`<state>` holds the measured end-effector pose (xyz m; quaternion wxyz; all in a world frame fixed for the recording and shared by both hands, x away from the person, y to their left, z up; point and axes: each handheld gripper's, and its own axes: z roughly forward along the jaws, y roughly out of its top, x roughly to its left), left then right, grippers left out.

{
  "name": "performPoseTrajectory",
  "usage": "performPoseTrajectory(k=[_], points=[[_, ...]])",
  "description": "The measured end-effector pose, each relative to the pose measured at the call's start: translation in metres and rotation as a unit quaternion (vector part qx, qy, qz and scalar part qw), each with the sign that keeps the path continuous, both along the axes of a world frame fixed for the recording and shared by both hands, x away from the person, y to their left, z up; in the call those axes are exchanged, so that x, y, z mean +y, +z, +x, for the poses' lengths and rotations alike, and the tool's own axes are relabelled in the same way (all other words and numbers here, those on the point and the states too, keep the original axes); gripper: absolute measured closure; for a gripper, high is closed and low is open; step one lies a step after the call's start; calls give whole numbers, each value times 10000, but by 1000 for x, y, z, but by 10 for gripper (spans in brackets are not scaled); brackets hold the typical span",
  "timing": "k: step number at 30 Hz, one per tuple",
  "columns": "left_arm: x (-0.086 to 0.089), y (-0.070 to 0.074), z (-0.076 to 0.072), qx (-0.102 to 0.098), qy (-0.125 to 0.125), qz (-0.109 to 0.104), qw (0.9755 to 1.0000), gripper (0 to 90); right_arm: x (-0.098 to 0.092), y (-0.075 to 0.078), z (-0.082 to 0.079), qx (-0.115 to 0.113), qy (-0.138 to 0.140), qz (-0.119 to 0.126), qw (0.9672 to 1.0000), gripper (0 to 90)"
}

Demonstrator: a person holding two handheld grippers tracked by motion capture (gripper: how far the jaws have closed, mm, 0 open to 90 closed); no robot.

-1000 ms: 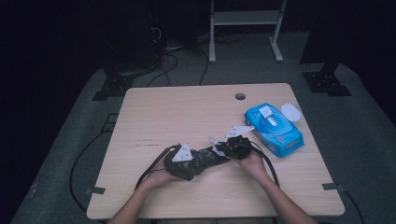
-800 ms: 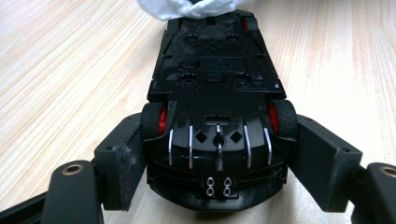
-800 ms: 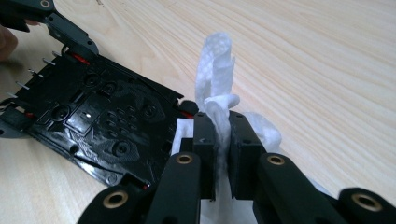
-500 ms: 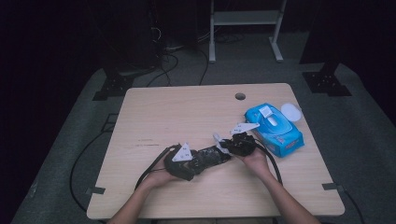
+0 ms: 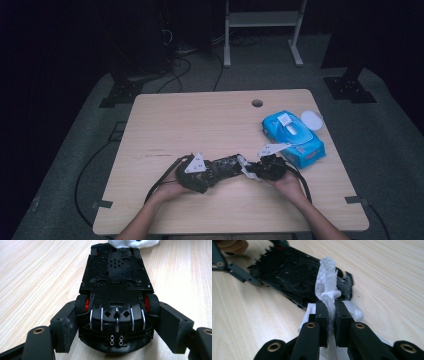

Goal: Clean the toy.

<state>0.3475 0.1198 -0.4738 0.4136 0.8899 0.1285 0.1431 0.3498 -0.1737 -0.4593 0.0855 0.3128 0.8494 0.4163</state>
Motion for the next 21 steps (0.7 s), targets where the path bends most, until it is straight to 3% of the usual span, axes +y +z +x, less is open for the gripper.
performPoseTrajectory(k=[8, 14, 18, 21], points=[[-1, 0, 0, -14, -20, 11, 10000, 247, 43, 5, -2, 22, 519, 230, 9984, 826], [-2, 1, -1, -51, -9, 1, 10000, 247, 81, 9, -2, 26, 939, 469, 9945, 826], [-1, 1, -1, -28, 7, 6, 10000, 249, 105, 9, 1, -131, 1150, 354, 9926, 825], [0, 1, 0, -38, 6, -12, 10000, 260, 108, 9, 6, -177, 1054, 282, 9939, 826]])
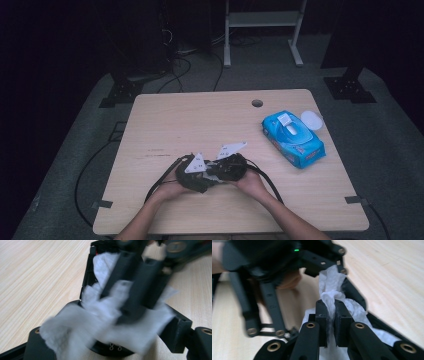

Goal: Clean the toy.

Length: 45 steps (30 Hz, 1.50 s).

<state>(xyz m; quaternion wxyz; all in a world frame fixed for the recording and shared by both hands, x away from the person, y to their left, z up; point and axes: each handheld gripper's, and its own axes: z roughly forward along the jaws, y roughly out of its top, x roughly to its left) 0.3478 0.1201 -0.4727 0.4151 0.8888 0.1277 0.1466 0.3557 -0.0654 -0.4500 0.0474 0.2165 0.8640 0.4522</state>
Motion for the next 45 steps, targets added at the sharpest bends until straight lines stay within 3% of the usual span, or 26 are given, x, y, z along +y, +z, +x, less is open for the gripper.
performPoseTrajectory(k=[7, 12, 18, 21, 24, 32, 38, 45], points=[[0, -1, 0, 30, 3, 8, 10000, 260, -31, 1, 10, -92, -417, -139, 9990, 825], [0, 0, 0, 28, 7, 19, 10000, 260, -58, -1, 12, 28, -634, -104, 9979, 824], [0, -1, 1, 80, 14, -16, 10000, 259, -66, -4, 3, -63, -421, -97, 9990, 818], [2, 0, 2, 251, -4, -158, 9996, 257, -67, -6, 2, -93, -354, -39, 9993, 817], [5, 3, 4, 442, 4, -397, 9982, 236, -69, -8, 0, -111, -296, -76, 9995, 816], [11, 1, 11, 838, 139, -588, 9946, 189, -71, -11, -2, -125, -92, -40, 9999, 811], [12, -1, 15, 1159, 200, -727, 9904, 171, -72, -11, 0, -92, 15, -27, 10000, 811], [11, -1, 17, 1264, 266, -752, 9888, 169, -72, -12, -1, -120, 52, -37, 9999, 814]])
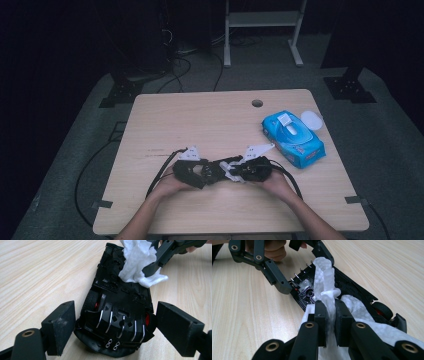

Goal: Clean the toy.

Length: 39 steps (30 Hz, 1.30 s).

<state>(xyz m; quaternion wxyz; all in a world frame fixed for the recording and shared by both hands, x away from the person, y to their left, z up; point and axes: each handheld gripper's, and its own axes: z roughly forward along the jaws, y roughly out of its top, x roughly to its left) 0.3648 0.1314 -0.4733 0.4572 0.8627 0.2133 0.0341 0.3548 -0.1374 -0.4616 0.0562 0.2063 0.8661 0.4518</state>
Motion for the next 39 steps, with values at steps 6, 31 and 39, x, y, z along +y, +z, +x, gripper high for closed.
performPoseTrajectory(k=[6, 31, 39], points=[[1, 0, 0, 54, -21, -22, 10000, 168, 0, 0, -1, -23, 20, -4, 10000, 815], [8, 1, 7, 593, 216, -212, 9978, 259, 0, -1, -4, -125, 3, -13, 9999, 815], [6, 4, 2, 347, 124, -59, 9993, 265, 0, -1, -6, -168, -17, -31, 9999, 811]])
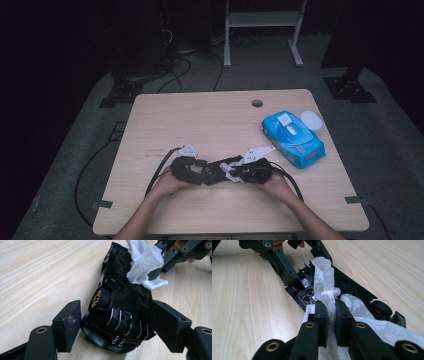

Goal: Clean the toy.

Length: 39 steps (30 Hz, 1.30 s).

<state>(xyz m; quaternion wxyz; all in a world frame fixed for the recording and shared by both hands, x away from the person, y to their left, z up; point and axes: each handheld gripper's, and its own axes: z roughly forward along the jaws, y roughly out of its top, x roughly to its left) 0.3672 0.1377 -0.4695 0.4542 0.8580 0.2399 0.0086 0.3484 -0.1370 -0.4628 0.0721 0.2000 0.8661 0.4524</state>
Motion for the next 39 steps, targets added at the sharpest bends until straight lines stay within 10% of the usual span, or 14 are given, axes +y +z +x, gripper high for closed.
performPoseTrajectory(k=[13, 17, 22, 29, 39], points=[[-12, 5, -20, -834, -376, 239, 9955, 340, -4, 0, -5, -62, -56, -14, 10000, 802], [-11, 6, -17, -703, -288, 213, 9969, 334, -6, 0, -5, -19, -60, 10, 10000, 808], [-9, 1, -7, 178, 48, 91, 9998, 259, -5, 0, -6, -26, -80, -12, 10000, 813], [-4, -8, 9, 1194, 2, -208, 9926, 246, -5, -1, -7, -50, -98, -19, 9999, 813], [-6, -5, 6, 1102, -125, -131, 9937, 289, -5, -1, -9, -141, -96, -20, 9999, 812]])
